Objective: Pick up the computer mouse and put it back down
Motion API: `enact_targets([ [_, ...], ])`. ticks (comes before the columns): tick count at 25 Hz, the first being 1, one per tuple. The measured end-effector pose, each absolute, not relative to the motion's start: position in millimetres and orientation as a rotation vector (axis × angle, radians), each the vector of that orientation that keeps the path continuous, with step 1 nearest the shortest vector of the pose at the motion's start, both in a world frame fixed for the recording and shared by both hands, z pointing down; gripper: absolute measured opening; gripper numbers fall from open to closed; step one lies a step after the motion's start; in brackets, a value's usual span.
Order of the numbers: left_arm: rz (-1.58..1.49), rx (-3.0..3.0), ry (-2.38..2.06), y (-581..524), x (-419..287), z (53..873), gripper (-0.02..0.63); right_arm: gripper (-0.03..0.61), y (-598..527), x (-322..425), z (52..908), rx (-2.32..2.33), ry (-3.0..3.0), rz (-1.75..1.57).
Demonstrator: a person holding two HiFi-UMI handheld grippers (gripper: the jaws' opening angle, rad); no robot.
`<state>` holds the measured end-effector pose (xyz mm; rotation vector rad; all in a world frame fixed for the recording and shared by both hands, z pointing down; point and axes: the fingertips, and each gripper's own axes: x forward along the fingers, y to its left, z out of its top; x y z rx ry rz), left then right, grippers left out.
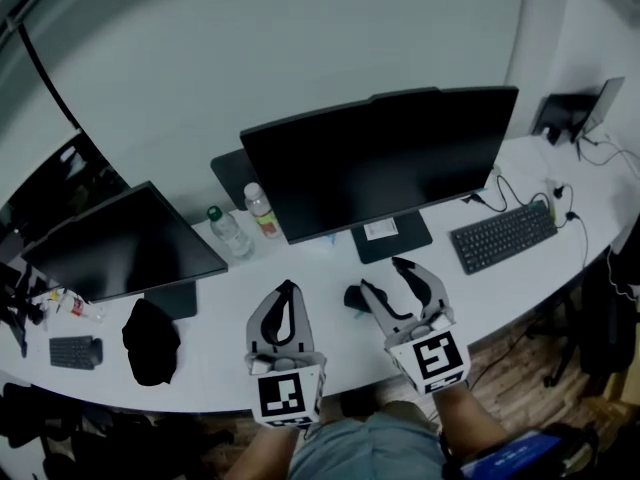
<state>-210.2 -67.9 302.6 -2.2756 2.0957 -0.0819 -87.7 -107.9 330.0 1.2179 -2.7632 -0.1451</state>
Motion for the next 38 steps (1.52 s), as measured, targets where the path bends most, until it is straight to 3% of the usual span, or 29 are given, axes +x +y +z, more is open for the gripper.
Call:
enact_targets([
  [7,-0.099,-2.303,2.108,-85,-212,312,0.008,0.235,-125,-95,333,1.179,-2.759,-0.134],
  [21,-0.256,-2.236,2.353,-99,-225,368,0.008,0.249,-151,-110,423,0.866,-2.727,0.103],
  [38,-0.443,-2.228,2.619,-90,-233,472,0.008,0.362,-139,-113,574,0.496,-2.479,0.198],
])
